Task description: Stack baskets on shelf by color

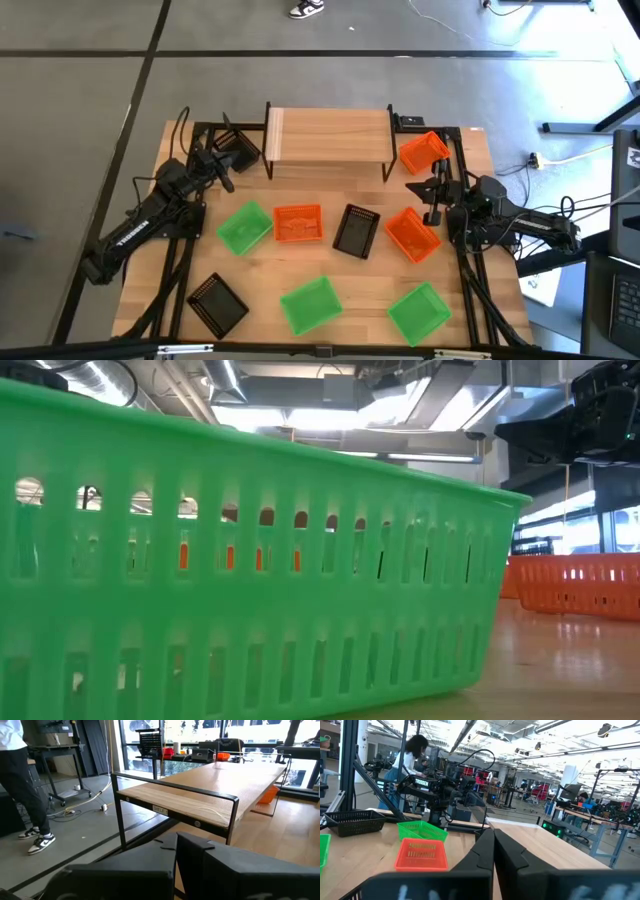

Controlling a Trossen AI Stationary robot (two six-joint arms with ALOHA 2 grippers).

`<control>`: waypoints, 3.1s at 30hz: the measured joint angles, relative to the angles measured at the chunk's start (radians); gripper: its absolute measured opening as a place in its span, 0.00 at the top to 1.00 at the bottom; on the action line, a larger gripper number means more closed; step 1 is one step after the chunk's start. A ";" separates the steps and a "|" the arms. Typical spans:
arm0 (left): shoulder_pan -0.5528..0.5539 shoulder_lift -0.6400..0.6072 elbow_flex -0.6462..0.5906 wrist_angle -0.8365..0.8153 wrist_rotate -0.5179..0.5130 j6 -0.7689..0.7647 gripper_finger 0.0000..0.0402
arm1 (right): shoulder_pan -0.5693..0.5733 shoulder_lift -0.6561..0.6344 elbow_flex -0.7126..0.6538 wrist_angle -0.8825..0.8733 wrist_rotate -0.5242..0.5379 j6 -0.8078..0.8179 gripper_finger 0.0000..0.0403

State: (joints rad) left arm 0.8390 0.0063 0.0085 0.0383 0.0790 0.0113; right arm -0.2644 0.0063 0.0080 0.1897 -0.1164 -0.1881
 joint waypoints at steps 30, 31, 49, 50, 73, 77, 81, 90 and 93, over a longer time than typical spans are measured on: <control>0.000 0.000 0.000 0.000 0.000 0.000 1.00 | 0.001 0.061 0.214 -0.171 0.099 0.350 1.00; 0.000 0.000 0.000 0.000 0.000 0.000 1.00 | 0.001 0.088 0.259 -0.224 0.141 0.341 1.00; 0.000 0.000 0.000 0.000 0.000 0.000 1.00 | -0.043 0.827 1.112 -1.312 0.368 0.768 1.00; 0.000 0.000 0.000 0.000 0.000 0.000 1.00 | -0.052 0.854 1.146 -1.372 0.343 0.785 1.00; 0.000 0.000 0.000 0.034 -0.010 0.009 1.00 | -0.127 1.137 1.289 -1.632 0.105 0.815 0.96; 0.000 0.000 0.035 0.051 0.048 0.007 1.00 | -0.153 1.201 1.288 -1.630 0.106 0.814 0.89; 0.000 0.000 0.069 0.045 0.093 0.018 1.00 | -0.199 1.261 1.288 -1.630 0.107 0.749 0.80; 0.000 0.000 0.169 -0.126 0.102 0.051 1.00 | -0.282 1.338 1.287 -1.596 0.124 0.458 0.74; 0.000 0.000 0.212 -0.187 0.096 0.052 1.00 | -0.324 1.350 1.259 -1.533 0.122 0.437 0.74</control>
State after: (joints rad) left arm 0.8391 0.0067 0.2204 -0.1489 0.1745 0.0634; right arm -0.5886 1.3560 1.2669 -1.3433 0.0060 0.2488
